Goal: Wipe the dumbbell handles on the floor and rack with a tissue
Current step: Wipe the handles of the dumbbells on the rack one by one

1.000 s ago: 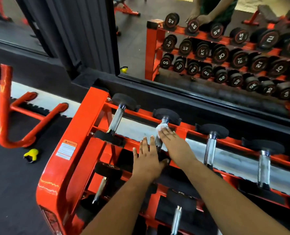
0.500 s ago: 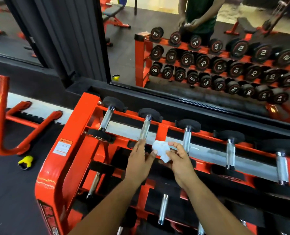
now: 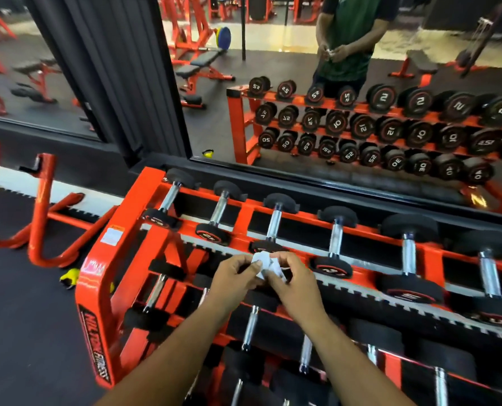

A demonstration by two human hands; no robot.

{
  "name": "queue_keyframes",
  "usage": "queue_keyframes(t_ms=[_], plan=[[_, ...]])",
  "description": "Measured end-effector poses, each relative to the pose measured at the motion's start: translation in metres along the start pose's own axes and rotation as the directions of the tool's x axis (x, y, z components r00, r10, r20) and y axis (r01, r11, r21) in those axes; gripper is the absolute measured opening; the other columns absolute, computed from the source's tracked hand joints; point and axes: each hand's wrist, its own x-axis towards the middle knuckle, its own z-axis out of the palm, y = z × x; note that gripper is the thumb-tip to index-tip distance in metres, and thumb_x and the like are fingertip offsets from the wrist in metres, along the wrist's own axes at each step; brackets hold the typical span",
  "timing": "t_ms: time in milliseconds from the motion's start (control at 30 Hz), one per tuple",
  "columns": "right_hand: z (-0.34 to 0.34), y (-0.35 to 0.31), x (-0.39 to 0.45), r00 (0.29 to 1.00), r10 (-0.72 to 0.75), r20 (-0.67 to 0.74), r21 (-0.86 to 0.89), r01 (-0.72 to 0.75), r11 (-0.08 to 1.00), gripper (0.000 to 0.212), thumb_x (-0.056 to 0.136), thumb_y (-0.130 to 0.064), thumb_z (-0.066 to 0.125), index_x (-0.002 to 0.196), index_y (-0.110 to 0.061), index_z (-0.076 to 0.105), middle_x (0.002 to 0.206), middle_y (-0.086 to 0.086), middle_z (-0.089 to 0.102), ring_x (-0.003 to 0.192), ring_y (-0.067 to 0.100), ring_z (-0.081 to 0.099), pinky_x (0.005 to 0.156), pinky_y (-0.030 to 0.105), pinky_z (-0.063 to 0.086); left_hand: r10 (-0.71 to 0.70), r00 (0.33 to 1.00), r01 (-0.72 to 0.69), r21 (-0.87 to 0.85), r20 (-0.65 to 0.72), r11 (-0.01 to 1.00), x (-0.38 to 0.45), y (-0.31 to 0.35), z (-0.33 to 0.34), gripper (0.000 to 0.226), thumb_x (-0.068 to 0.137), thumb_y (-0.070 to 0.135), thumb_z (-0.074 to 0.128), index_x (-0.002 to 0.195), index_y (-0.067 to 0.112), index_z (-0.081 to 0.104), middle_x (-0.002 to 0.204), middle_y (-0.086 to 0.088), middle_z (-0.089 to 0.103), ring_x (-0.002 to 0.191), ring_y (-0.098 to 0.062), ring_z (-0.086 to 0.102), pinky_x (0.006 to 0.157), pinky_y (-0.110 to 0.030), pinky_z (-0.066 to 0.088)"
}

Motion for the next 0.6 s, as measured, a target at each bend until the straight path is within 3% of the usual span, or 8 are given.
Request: queue_keyframes(t_ms=[100, 167, 267, 300, 367, 433, 567, 600], plan=[[-0.019, 0.0, -0.019, 0.996, 0.092, -0.002, 0.163, -0.09, 0.982, 0.022, 0.093, -0.017, 0.067, 0.109, -0.032, 0.066, 0.099, -0.011, 0.07, 0.092, 0.01, 0.067, 0.079, 0.035, 0.057, 0.029, 0.999, -0.028, 0.074, -0.021, 0.997, -0.016, 0.006, 0.004, 0.017, 0.1, 0.015, 0.062, 0.086, 0.018, 0.071, 0.071, 0.007, 0.071, 0.066, -0.009, 0.067, 0.062, -0.023, 0.053], [-0.028, 0.0, -0.03, 0.986, 0.168, 0.008, 0.198, -0.166, 0.966, 0.024, 0.094, -0.011, 0.063, 0.108, -0.031, 0.065, 0.093, -0.001, 0.071, 0.082, 0.018, 0.068, 0.068, 0.036, 0.058, 0.028, 0.999, -0.025, 0.092, -0.024, 0.995, -0.025, 0.009, 0.003, 0.015, 0.1, 0.017, 0.06, 0.09, 0.018, 0.07, 0.074, 0.009, 0.071, 0.07, -0.007, 0.066, 0.064, -0.023, 0.053], [-0.031, -0.005, -0.043, 0.978, 0.188, 0.094, 0.143, -0.2, 0.969, 0.03, 0.093, -0.005, 0.061, 0.11, -0.03, 0.062, 0.092, 0.002, 0.07, 0.076, 0.018, 0.068, 0.071, 0.038, 0.059, 0.036, 0.999, -0.036, 0.024, 0.028, 0.999, -0.034, 0.013, -0.002, 0.014, 0.093, 0.024, 0.061, 0.093, 0.015, 0.071, 0.084, 0.0, 0.075, 0.083, -0.017, 0.071, 0.075, -0.039, 0.06], [-0.031, -0.008, -0.046, 0.979, 0.169, 0.114, 0.112, -0.182, 0.977, 0.034, 0.093, -0.005, 0.061, 0.111, -0.034, 0.06, 0.098, -0.003, 0.07, 0.084, 0.015, 0.068, 0.078, 0.038, 0.059, 0.041, 0.998, -0.042, 0.018, 0.049, 0.999, -0.036, 0.013, -0.003, 0.017, 0.089, 0.026, 0.06, 0.092, 0.014, 0.072, 0.086, -0.004, 0.074, 0.083, -0.02, 0.07, 0.078, -0.043, 0.06], [-0.03, -0.022, -0.051, 0.982, 0.126, 0.138, 0.152, -0.146, 0.977, 0.037, 0.097, -0.009, 0.059, 0.119, -0.038, 0.057, 0.11, -0.011, 0.068, 0.099, 0.001, 0.065, 0.083, 0.023, 0.055, 0.055, 0.993, -0.059, 0.033, 0.109, 0.998, -0.041, 0.015, -0.009, 0.017, 0.086, 0.027, 0.059, 0.087, 0.016, 0.072, 0.082, -0.006, 0.07, 0.078, -0.021, 0.064, 0.075, -0.044, 0.053], [-0.027, -0.037, -0.055, 0.976, 0.138, 0.17, 0.238, -0.177, 0.955, 0.029, 0.101, -0.017, 0.059, 0.123, -0.035, 0.056, 0.107, -0.01, 0.07, 0.091, -0.008, 0.065, 0.074, 0.01, 0.049, 0.06, 0.983, -0.067, 0.037, 0.171, 0.997, -0.043, 0.018, -0.017, 0.017, 0.087, 0.026, 0.059, 0.089, 0.016, 0.073, 0.082, -0.012, 0.067, 0.078, -0.022, 0.061, 0.075, -0.045, 0.051], [-0.008, -0.053, -0.061, 0.981, 0.141, 0.132, 0.208, -0.166, 0.964, 0.028, 0.097, -0.019, 0.065, 0.119, -0.034, 0.056, 0.097, 0.007, 0.073, 0.085, 0.016, 0.071, 0.063, 0.017, 0.051, 0.095, 0.979, -0.094, -0.016, 0.178, 0.995, -0.044, 0.019, -0.035, 0.008, 0.095, 0.022, 0.066, 0.102, 0.023, 0.067, 0.091, -0.012, 0.071, 0.078, -0.019, 0.067, 0.078, -0.052, 0.058], [-0.003, -0.054, -0.063, 0.986, 0.143, 0.086, 0.225, -0.159, 0.961, 0.026, 0.097, -0.016, 0.066, 0.117, -0.029, 0.057, 0.093, 0.006, 0.073, 0.082, 0.015, 0.071, 0.059, 0.018, 0.051, 0.124, 0.983, -0.124, -0.01, 0.139, 0.992, -0.046, 0.018, -0.038, 0.017, 0.095, 0.024, 0.068, 0.108, 0.03, 0.061, 0.096, -0.008, 0.071, 0.08, -0.015, 0.068, 0.079, -0.05, 0.06]])
